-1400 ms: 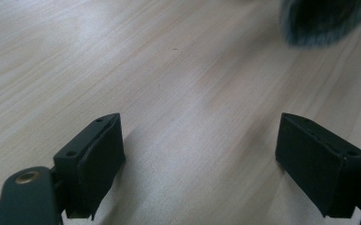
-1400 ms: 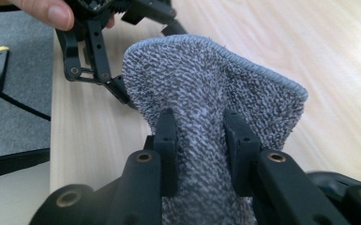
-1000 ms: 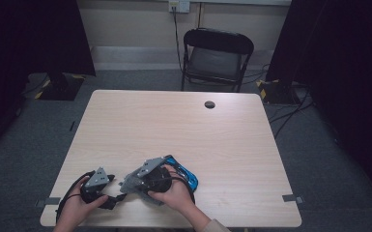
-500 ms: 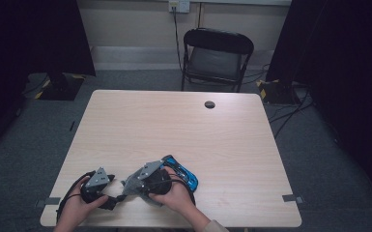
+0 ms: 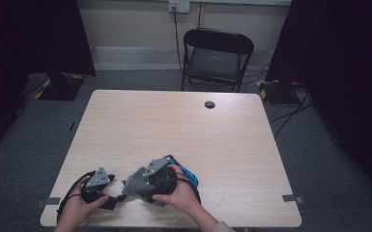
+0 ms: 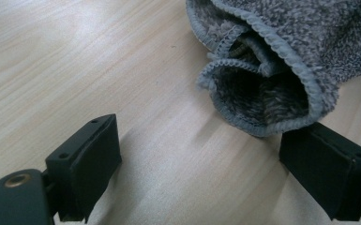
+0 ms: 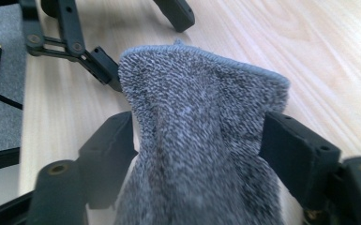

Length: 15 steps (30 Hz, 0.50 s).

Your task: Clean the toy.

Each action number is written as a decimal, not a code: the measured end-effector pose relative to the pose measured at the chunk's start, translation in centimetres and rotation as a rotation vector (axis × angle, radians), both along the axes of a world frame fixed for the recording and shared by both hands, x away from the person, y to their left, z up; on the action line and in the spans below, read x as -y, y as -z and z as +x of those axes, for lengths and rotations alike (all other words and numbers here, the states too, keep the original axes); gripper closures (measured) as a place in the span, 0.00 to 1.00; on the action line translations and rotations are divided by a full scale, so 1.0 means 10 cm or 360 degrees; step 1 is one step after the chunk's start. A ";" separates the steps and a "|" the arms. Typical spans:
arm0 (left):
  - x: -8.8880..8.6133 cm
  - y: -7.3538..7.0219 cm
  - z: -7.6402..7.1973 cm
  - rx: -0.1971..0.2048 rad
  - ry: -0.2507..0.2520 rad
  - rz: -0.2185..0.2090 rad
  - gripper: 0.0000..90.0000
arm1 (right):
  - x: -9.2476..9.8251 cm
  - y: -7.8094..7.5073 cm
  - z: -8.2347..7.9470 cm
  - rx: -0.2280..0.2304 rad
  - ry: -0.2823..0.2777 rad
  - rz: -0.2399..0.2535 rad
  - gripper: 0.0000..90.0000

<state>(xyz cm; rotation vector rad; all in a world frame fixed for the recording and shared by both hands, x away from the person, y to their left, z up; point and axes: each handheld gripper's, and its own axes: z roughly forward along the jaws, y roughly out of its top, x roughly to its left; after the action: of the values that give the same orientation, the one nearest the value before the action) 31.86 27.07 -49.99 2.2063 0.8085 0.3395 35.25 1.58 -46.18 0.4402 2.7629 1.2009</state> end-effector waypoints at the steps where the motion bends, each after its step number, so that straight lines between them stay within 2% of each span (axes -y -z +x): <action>1: 0.01 0.00 0.00 -0.0002 -0.0003 -0.0002 0.12 | 0.03 -0.02 -0.01 0.0006 0.0004 0.0001 0.28; 7: 0.03 0.00 0.00 -0.0012 -0.0008 0.0010 0.09 | 0.32 -0.13 0.00 0.0017 0.0046 0.0024 0.25; 15: 0.05 0.00 0.01 -0.0017 -0.0002 0.0020 0.08 | 0.76 -0.16 0.05 0.0028 0.0172 0.0017 0.21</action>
<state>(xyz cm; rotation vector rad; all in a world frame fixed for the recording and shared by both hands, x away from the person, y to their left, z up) 31.91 26.57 -49.96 2.2209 0.8160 0.3341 35.79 -6.01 -44.55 0.5689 2.6809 1.1893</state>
